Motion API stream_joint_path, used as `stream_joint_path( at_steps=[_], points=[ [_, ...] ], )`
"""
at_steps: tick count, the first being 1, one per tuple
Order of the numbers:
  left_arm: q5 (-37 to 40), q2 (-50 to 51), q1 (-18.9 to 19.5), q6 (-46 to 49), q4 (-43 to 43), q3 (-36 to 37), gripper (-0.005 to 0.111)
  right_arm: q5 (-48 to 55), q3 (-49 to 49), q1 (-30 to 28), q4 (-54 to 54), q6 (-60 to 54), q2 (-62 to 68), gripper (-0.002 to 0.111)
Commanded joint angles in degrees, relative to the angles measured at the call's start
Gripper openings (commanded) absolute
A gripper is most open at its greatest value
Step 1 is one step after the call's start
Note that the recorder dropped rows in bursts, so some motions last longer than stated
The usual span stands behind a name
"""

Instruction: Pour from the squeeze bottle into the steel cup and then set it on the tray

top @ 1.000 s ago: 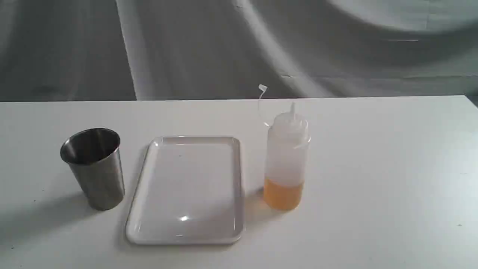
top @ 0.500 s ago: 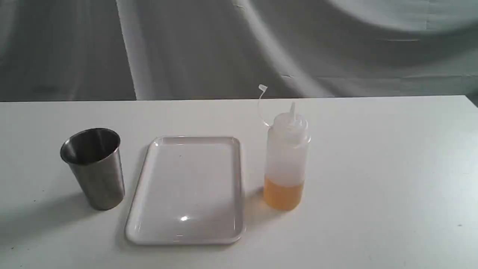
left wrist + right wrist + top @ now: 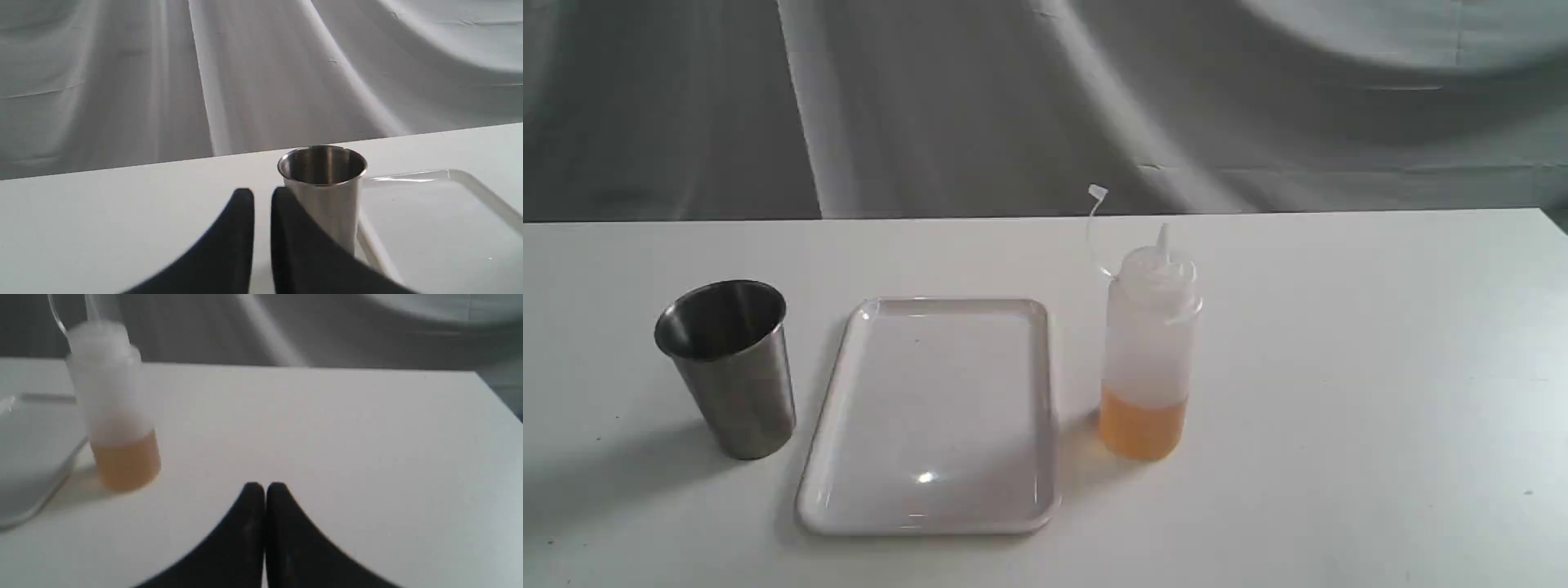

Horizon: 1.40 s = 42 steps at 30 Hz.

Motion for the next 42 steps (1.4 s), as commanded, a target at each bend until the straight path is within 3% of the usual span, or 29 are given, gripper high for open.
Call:
stream_joint_path(
  at_steps=[1,8,17,28,42],
  points=[
    [-0.09,-0.26,-0.31,-0.08,0.17,0.25,0.008,3.57,-7.79,0.13,-3.45,2.90,-0.21,0.000],
    [-0.09,-0.26,-0.31,-0.08,0.17,0.25,0.008,13.74,-21.94,0.13,-3.58,3.78,12.83,0.000],
    [-0.09,-0.26,-0.31,-0.26,0.17,0.25,0.008,13.62,-34.23,0.71,-1.70,3.78,30.54,0.000],
    [-0.09,-0.26,-0.31,-0.12,0.17,0.25,0.008,2.27,-34.77,14.89,-7.02,7.33,41.19,0.000],
    [-0.09,-0.26,-0.31,-0.24,0.17,0.25,0.008,-8.60,-34.77,16.96,-6.50,3.78,48.22,0.000]
  ],
)
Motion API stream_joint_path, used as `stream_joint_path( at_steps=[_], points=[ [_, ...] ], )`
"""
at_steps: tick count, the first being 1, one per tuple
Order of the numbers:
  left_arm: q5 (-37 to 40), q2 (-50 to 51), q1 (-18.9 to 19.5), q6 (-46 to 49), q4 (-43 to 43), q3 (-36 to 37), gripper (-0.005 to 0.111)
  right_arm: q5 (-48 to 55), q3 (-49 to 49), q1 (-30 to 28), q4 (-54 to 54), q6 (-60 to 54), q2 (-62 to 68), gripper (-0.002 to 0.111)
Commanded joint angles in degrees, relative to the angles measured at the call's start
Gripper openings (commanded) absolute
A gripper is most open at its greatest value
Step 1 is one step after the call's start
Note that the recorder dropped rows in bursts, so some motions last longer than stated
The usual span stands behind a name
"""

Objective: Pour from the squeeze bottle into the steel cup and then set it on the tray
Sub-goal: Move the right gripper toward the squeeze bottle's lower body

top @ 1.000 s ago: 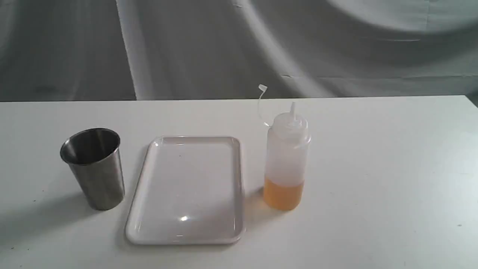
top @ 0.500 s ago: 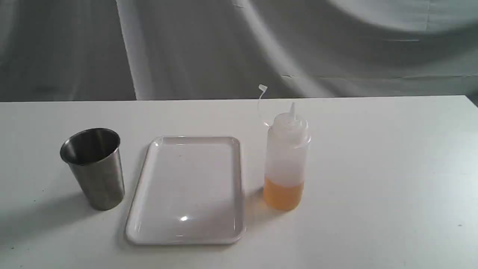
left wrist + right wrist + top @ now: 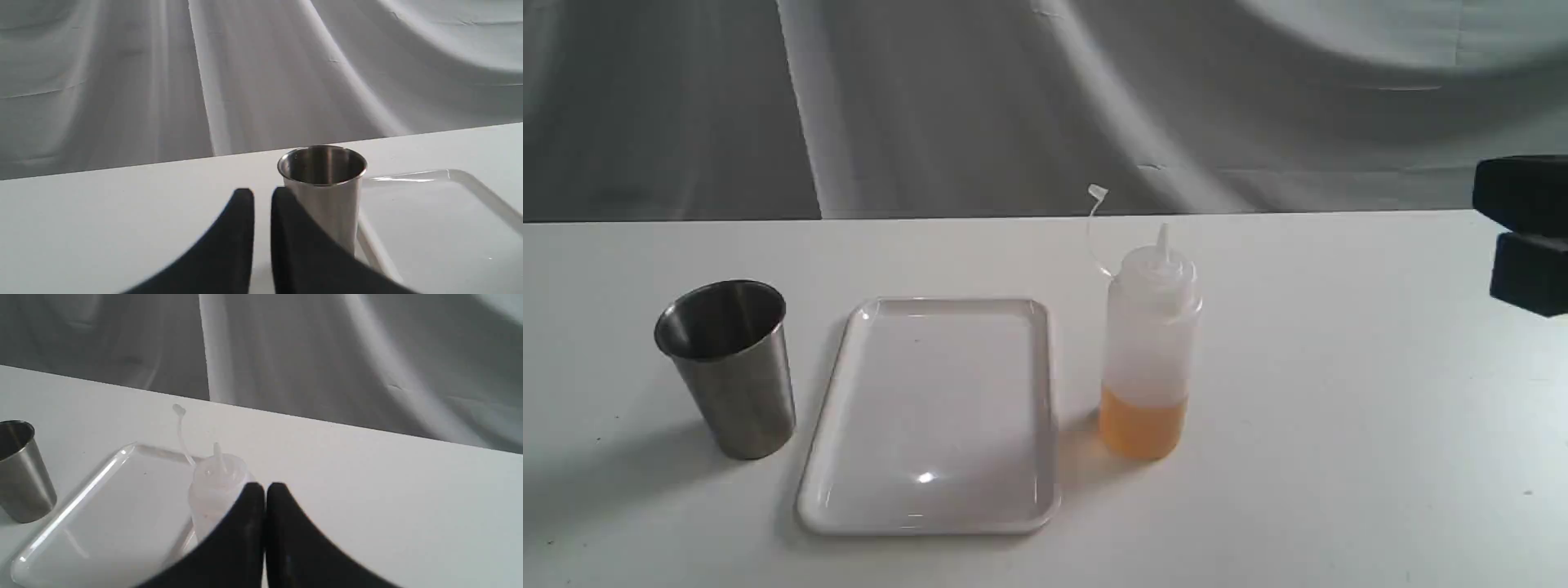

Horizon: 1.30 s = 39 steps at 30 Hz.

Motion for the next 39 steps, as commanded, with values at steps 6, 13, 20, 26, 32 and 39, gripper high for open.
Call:
stream_joint_path(
  at_steps=[6,13,20,26,32,39],
  points=[
    [-0.09,-0.26,-0.31,-0.11,0.17,0.25,0.008,-7.68,-0.23,0.27,-2.24,-2.52,1.92,0.000],
    [-0.09,-0.26,-0.31,-0.11,0.17,0.25,0.008,-16.82,-0.23,0.49,-3.18,-2.44,11.75,0.000],
    [-0.09,-0.26,-0.31,-0.24,0.17,0.25,0.008,-37.04,6.08,4.80,-3.10,-2.44,22.46,0.000],
    [-0.09,-0.26,-0.31,-0.24,0.17,0.25,0.008,-42.61,11.00,6.12,-1.76,-2.71,30.94,0.000],
    [-0.09,-0.26,-0.31,-0.13,0.17,0.25,0.008,-53.82,14.94,6.12,-1.76,-2.71,39.91,0.000],
    [-0.09,-0.26,-0.31,-0.13,0.17,0.25,0.008,-60.43,15.75,6.12,-0.05,-2.30,48.23,0.000]
  ],
)
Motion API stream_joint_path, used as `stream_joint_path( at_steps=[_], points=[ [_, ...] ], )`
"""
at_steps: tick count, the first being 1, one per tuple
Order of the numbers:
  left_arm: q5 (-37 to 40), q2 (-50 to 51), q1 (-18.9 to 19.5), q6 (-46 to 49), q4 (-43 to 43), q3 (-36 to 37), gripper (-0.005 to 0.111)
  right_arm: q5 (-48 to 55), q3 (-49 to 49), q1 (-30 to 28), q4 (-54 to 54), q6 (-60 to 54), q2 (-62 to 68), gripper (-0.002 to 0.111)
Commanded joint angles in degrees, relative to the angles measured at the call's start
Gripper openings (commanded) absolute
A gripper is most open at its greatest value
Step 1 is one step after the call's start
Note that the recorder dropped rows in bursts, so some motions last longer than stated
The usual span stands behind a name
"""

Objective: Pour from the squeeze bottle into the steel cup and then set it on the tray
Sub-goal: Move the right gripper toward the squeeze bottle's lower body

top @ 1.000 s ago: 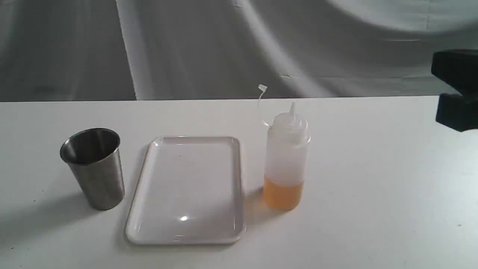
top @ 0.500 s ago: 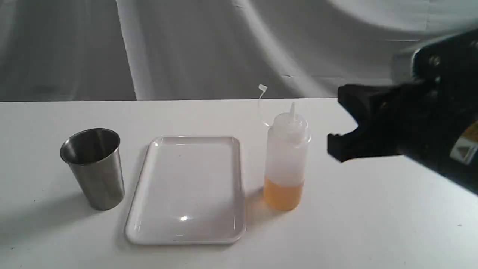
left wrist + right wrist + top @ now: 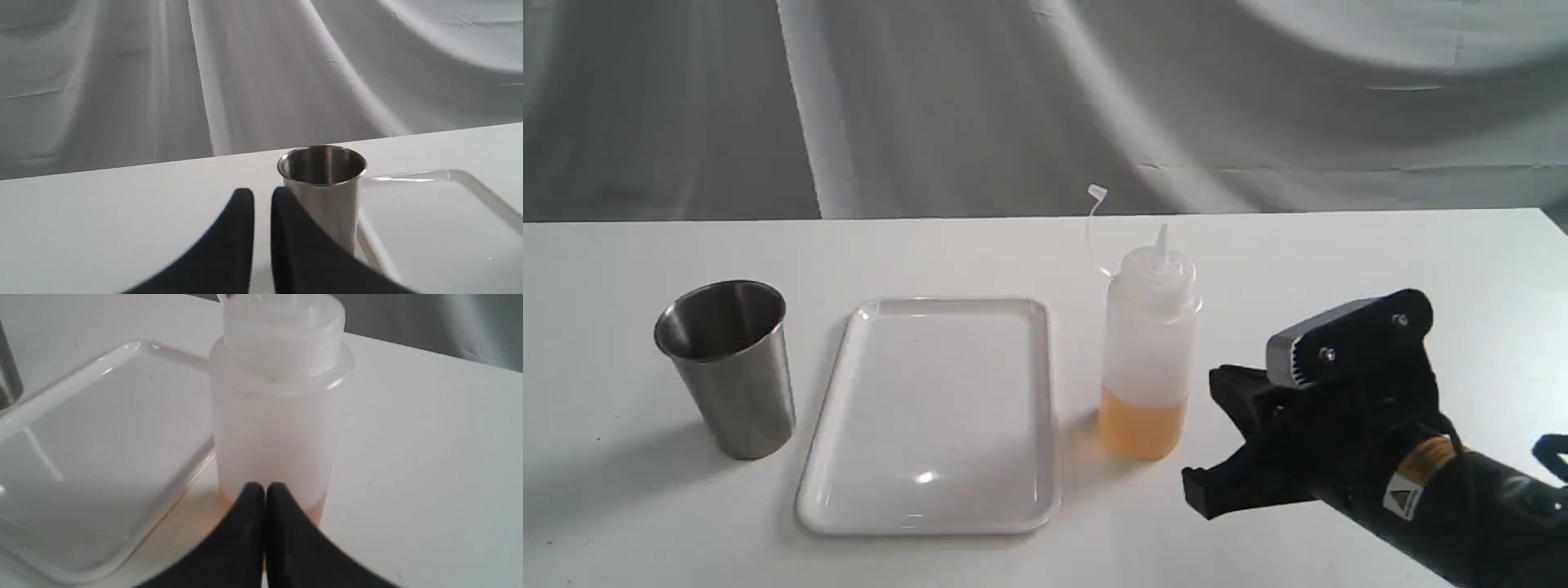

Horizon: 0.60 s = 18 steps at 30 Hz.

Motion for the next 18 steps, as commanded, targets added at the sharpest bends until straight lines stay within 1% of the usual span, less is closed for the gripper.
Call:
stream_joint_path(
  at_steps=[1,8,10,13,14,16,18],
  points=[
    [-0.09,-0.26,-0.31,-0.13,0.17,0.25,0.008,-4.50,0.43,0.28,0.87,0.02,3.60,0.000],
    [-0.09,-0.26,-0.31,-0.30,0.17,0.25,0.008,-8.57,0.43,0.28,0.87,0.02,7.75,0.000],
    [-0.09,-0.26,-0.31,-0.30,0.17,0.25,0.008,-8.89,0.43,0.28,0.87,-0.11,8.25,0.004],
    [-0.09,-0.26,-0.31,-0.30,0.17,0.25,0.008,-8.89,0.43,0.28,0.87,-0.11,8.25,0.017],
    [-0.09,-0.26,-0.31,-0.30,0.17,0.25,0.008,-8.89,0.43,0.28,0.87,-0.11,8.25,0.025],
    [-0.09,-0.26,-0.31,-0.17,0.17,0.25,0.008,-8.89,0.43,0.28,0.87,-0.11,8.25,0.042],
    [-0.09,-0.26,-0.31,-0.17,0.17,0.25,0.008,-8.89,0.43,0.28,0.87,-0.11,8.25,0.063]
  ],
)
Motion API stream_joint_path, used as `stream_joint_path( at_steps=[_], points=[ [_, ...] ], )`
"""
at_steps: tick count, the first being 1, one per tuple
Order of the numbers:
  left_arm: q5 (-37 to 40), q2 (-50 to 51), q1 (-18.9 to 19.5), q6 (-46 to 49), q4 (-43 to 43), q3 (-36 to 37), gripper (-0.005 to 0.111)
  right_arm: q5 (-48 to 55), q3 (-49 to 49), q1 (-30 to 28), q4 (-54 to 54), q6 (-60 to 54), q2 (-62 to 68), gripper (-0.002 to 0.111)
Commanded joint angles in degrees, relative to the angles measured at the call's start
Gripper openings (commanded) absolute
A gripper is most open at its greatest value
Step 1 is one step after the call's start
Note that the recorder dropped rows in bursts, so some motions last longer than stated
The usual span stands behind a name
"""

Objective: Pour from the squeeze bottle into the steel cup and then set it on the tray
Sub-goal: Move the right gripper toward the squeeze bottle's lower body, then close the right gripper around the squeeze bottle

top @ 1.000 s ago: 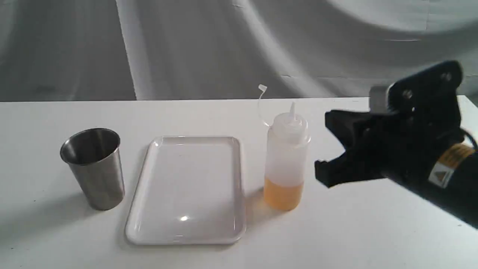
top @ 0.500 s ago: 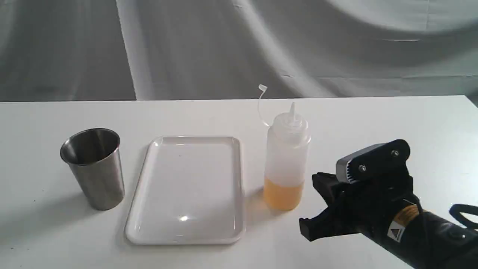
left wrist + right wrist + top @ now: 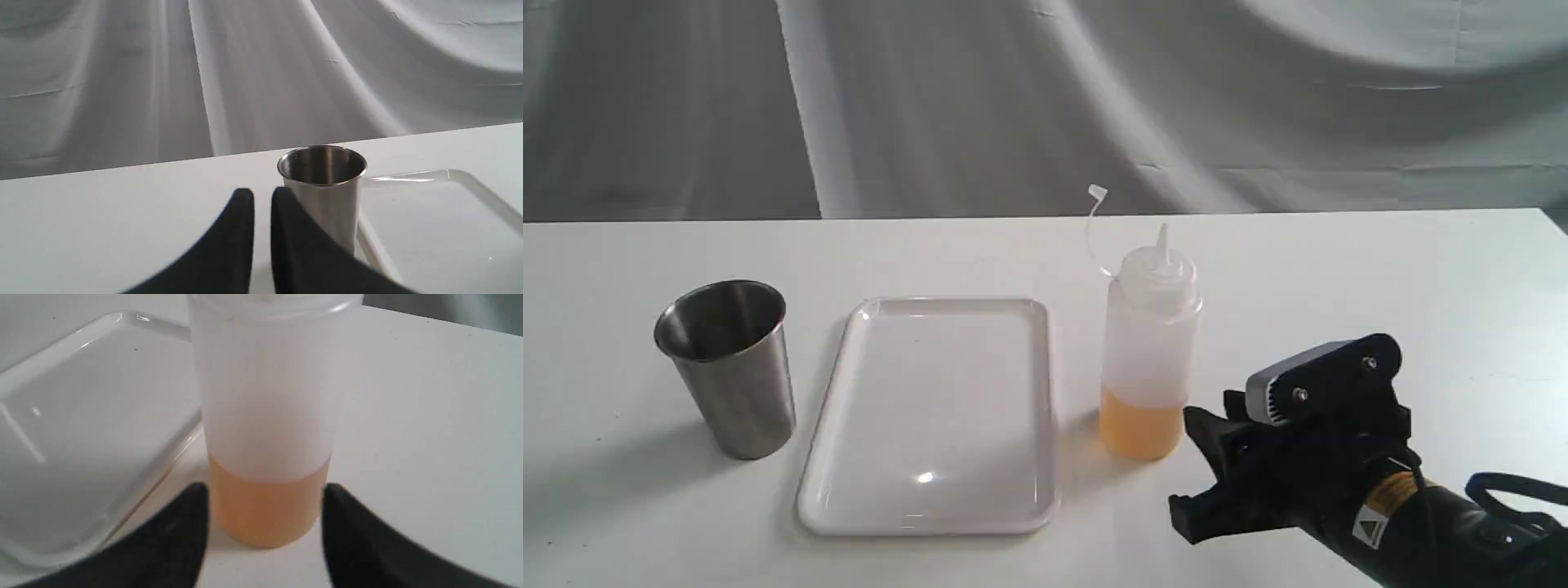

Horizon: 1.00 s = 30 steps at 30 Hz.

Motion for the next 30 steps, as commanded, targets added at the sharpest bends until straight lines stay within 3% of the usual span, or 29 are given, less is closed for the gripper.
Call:
stream_joint_path(
  at_steps=[1,4,6,17,30],
  points=[
    [-0.09,-0.26,-0.31,-0.17,0.17,0.25,0.008,-0.85,-0.02,0.28,0.30,-0.11,0.05,0.072],
    [-0.09,-0.26,-0.31,-0.17,0.17,0.25,0.008,-0.02,-0.57,0.28,0.67,-0.11,0.05,0.088],
    [-0.09,-0.26,-0.31,-0.17,0.17,0.25,0.008,0.26,-0.85,0.28,1.52,-0.11,0.05,0.092],
    [-0.09,-0.26,-0.31,-0.29,0.17,0.25,0.008,-0.52,-1.29,0.28,4.28,-0.11,0.05,0.091],
    [-0.09,-0.26,-0.31,-0.14,0.17,0.25,0.008,8.18,-9.06,0.28,4.28,-0.11,0.58,0.091]
  ],
)
